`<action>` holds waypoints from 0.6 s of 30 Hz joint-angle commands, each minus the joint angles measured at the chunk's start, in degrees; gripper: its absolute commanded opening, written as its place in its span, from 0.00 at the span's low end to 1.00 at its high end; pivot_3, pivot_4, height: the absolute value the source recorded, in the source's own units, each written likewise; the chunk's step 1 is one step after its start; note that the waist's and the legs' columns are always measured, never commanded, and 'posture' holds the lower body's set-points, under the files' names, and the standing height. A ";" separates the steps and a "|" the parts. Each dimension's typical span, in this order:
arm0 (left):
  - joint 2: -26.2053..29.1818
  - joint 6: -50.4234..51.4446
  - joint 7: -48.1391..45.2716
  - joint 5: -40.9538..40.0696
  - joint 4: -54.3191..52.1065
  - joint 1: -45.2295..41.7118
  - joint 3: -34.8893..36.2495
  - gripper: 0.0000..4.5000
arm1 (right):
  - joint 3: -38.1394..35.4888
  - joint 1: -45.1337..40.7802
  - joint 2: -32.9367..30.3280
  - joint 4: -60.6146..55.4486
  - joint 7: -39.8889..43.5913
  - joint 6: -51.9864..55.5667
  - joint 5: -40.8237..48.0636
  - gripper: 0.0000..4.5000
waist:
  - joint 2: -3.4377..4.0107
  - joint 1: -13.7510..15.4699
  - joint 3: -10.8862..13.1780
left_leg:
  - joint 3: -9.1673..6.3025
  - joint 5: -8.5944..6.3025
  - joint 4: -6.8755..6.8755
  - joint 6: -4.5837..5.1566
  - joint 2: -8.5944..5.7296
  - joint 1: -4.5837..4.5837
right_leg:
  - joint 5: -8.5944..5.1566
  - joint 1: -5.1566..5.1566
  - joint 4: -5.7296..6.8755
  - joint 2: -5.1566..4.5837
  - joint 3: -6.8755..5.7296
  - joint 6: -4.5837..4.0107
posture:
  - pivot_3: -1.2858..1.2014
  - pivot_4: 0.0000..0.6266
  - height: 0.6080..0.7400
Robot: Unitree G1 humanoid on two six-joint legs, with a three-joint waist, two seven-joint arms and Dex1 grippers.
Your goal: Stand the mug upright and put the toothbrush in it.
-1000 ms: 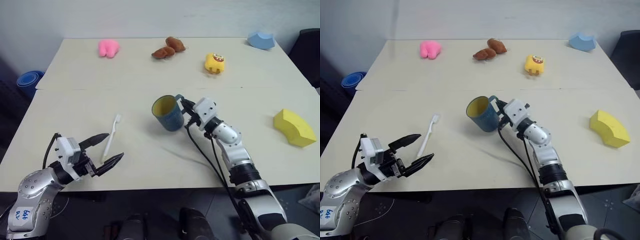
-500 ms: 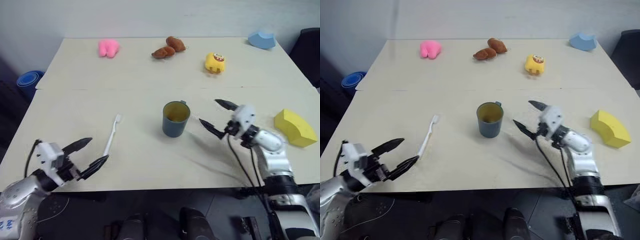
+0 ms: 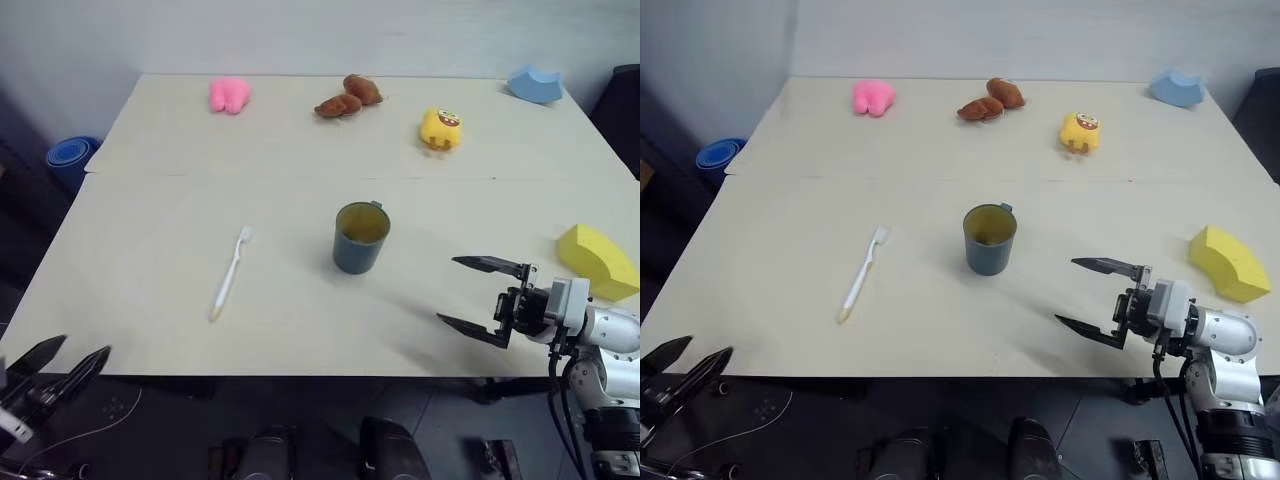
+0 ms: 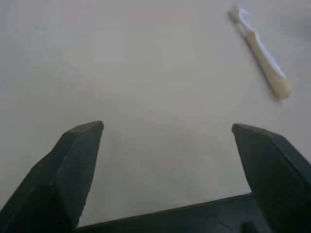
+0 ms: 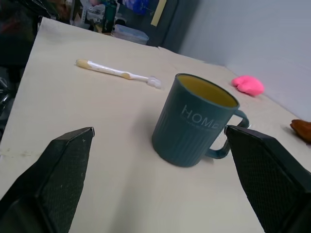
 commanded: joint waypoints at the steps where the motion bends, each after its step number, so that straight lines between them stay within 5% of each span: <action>1: 6.18 19.75 17.33 -12.75 -8.75 -12.60 -6.14 1.00 | -1.17 0.54 0.34 -1.64 -0.31 -0.53 0.26 0.99 | 0.03 0.44 0.01 | -0.08 0.00 0.05 -0.04 0.02 0.00 | 0.01 0.00 0.06 0.00 0.03 -0.01 | 0.52 0.24 1.00; 7: 9.61 42.03 35.49 -13.79 -7.73 -37.20 -22.14 1.00 | -0.67 0.94 0.73 -3.49 -0.74 0.20 0.31 0.99 | 0.15 -0.50 0.04 | -0.15 0.01 -0.01 -0.12 -0.03 0.04 | 0.02 -0.05 0.47 0.05 0.07 0.00 | 0.52 0.24 1.00; 14: 6.15 46.46 37.98 -3.10 0.93 -50.73 -37.50 1.00 | 0.30 3.92 1.53 -9.96 -3.19 2.88 0.87 0.99 | 0.17 -1.12 0.08 | -0.04 0.05 -0.05 -0.23 -0.31 0.04 | 0.02 -0.14 0.56 0.26 0.01 0.01 | 0.52 0.24 1.00; 18: 5.87 45.94 33.93 2.25 1.92 -52.76 -44.31 0.81 | 0.32 5.32 2.23 -14.16 -6.47 5.04 0.30 1.00 | 0.22 -0.57 0.05 | 0.02 0.08 0.05 -0.24 -0.32 0.05 | 0.02 -0.07 0.53 0.25 0.08 0.01 | 0.52 0.24 1.00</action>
